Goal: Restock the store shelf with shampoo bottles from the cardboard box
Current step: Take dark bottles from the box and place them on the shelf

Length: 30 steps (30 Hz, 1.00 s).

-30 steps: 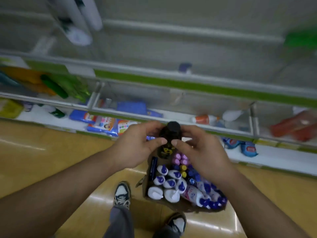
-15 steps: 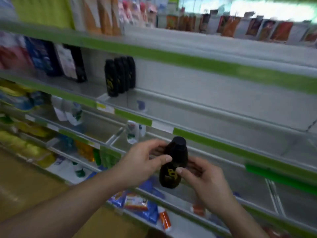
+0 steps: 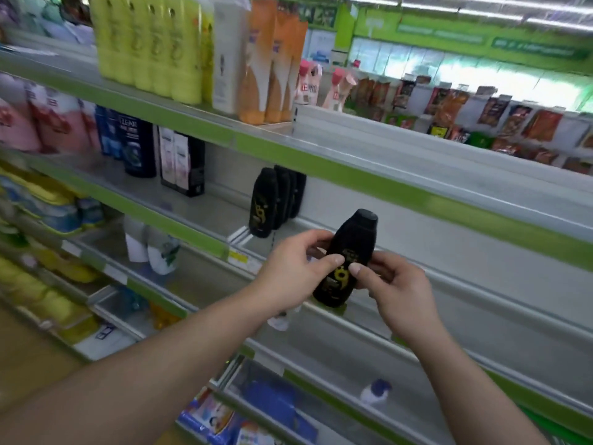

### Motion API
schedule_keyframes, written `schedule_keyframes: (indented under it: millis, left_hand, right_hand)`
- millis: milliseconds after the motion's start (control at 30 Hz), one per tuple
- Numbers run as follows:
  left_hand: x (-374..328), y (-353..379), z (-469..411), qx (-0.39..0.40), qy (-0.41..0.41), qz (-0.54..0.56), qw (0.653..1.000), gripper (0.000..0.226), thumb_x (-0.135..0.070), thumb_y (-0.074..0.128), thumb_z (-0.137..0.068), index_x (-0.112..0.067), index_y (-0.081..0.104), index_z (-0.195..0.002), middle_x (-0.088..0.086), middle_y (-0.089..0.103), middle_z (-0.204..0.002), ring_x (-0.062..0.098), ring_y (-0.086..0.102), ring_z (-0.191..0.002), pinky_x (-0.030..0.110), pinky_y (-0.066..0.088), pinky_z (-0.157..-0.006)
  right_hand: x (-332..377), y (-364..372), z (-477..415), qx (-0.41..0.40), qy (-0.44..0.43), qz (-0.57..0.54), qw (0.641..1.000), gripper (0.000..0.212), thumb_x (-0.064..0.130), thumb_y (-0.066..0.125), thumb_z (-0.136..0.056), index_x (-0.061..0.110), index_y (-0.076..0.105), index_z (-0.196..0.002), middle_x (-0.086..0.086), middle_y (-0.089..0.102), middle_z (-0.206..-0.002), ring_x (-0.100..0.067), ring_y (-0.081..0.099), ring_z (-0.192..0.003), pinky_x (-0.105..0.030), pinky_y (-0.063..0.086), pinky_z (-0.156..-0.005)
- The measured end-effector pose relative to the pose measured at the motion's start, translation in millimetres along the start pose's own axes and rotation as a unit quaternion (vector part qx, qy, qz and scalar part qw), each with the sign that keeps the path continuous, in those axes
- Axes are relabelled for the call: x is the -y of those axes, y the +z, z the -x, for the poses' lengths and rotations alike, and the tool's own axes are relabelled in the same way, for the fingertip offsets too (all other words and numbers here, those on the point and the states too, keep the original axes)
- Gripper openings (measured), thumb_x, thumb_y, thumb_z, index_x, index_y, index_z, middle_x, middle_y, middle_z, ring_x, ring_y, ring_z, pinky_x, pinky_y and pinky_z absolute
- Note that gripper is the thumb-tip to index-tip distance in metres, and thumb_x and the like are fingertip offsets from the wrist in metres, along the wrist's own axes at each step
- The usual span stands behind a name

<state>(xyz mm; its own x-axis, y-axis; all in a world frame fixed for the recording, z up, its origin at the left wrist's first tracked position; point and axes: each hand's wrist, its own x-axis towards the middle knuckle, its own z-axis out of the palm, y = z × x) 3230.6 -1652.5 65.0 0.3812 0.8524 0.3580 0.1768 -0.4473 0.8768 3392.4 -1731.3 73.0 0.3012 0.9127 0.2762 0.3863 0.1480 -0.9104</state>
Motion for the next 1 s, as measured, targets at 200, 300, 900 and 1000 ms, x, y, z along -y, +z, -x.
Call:
schedule_keyframes:
  millis: [200,300,900,1000]
  left_hand:
    - [51.8,-6.4,-75.8,-0.03,-0.019,-0.049,0.998,0.032,-0.037,0.07,-0.084,-0.026,0.067,-0.114,-0.012,0.062,-0.097,0.008,0.063,-0.088,0.038,0.057,-0.082]
    - [72.8,1.4,-104.4,-0.037,-0.05,-0.061,0.996,0.027,-0.033,0.068,-0.087,-0.025,0.068,-0.113,-0.008,0.068,-0.099,0.01,0.064,-0.086,0.032,0.055,-0.083]
    - [113.4,32.5,-181.5,0.025,-0.196,-0.05,0.979,0.073,-0.006,0.043,-0.094,-0.021,0.012,-0.158,0.005,0.019,-0.163,0.026,0.027,-0.146,0.034,0.029,-0.114]
    - [113.9,36.9,-184.6,0.031,-0.195,-0.034,0.98,0.076,-0.007,0.044,-0.093,-0.018,0.007,-0.158,0.005,0.009,-0.165,0.025,0.018,-0.149,0.032,0.023,-0.116]
  right_hand:
    - [-11.2,33.2,-82.3,-0.07,0.024,0.051,0.996,0.01,0.018,0.074,-0.087,0.026,0.07,-0.091,0.002,0.077,-0.086,-0.006,0.071,-0.073,-0.014,0.047,-0.059]
    - [-27.1,43.5,-119.3,-0.115,0.044,0.063,0.99,0.017,0.016,0.078,-0.084,0.031,0.07,-0.084,0.004,0.075,-0.082,-0.011,0.071,-0.072,-0.021,0.049,-0.062]
    - [-85.3,83.8,-246.3,-0.081,0.16,0.11,0.978,0.048,0.072,0.066,-0.058,0.025,0.06,-0.065,-0.004,0.073,-0.094,-0.03,0.07,-0.095,-0.054,0.055,-0.089]
    - [-82.9,92.5,-249.4,-0.097,0.132,0.107,0.981,0.028,0.044,0.071,-0.086,0.029,0.059,-0.066,-0.006,0.075,-0.095,-0.029,0.07,-0.1,-0.055,0.053,-0.091]
